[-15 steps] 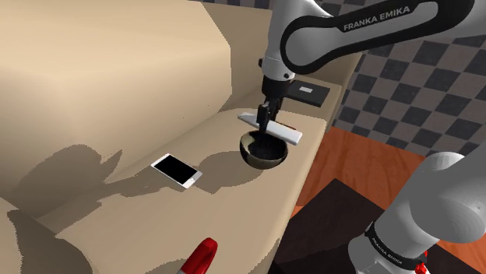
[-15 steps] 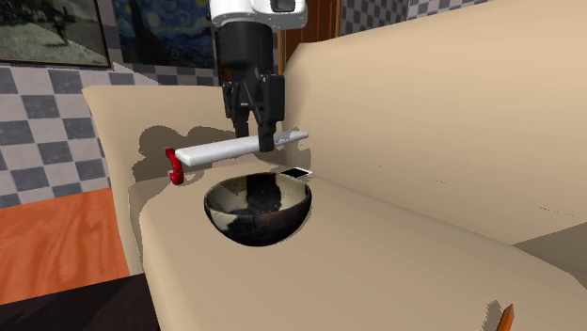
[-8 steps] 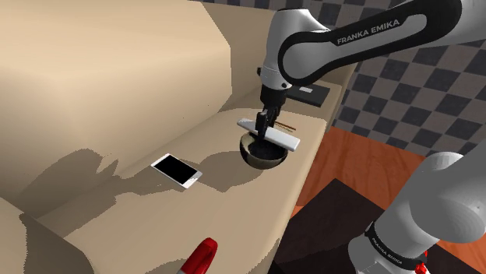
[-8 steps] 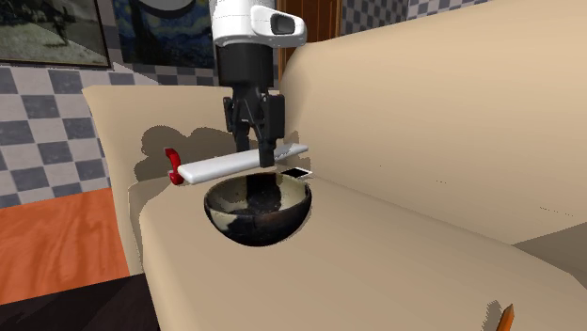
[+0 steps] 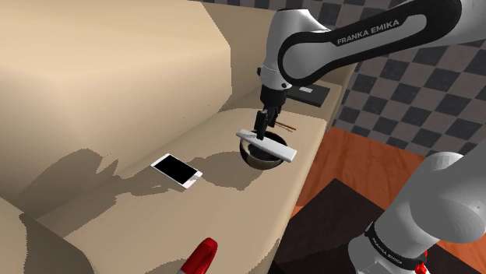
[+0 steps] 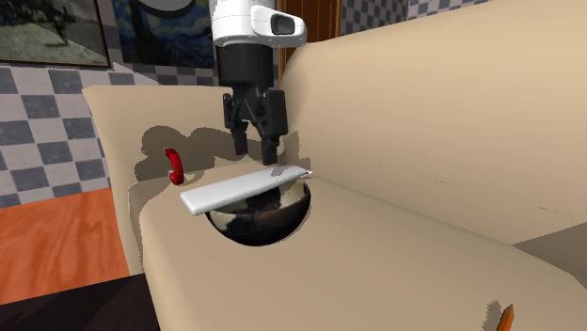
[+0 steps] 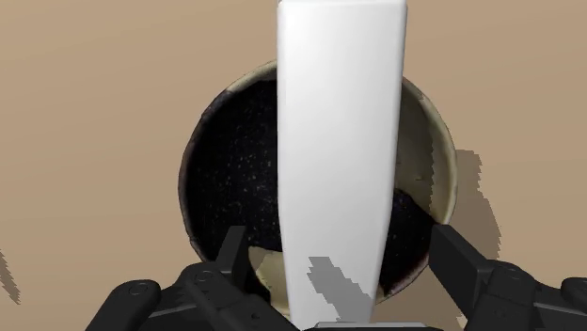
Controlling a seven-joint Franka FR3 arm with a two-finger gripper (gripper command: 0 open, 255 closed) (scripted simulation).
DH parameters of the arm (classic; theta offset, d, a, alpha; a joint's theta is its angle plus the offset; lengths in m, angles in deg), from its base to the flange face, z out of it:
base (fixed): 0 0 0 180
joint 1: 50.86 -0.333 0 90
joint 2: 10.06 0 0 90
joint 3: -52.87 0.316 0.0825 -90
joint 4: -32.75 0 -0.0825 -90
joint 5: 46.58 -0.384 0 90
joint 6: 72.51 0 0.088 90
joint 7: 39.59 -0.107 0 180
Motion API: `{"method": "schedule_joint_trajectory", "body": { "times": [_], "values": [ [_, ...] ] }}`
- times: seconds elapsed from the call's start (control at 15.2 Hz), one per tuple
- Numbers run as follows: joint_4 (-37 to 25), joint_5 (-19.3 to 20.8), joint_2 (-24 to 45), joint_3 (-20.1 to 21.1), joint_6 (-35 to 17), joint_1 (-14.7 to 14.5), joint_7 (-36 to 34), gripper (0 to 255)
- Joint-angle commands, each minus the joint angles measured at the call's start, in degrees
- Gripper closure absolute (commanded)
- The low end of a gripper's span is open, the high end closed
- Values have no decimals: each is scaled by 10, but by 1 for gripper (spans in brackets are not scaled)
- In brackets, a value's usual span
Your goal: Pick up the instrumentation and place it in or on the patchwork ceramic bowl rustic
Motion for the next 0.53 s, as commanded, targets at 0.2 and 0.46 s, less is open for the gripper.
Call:
{"method": "schedule_joint_trajectory", "body": {
  "times": [0.2, 0.46],
  "values": [
    [-13, -1, -7, -1, 20, 0, 1, 0],
    [-54, -2, -23, -3, 77, -1, 2, 0]
  ]
}}
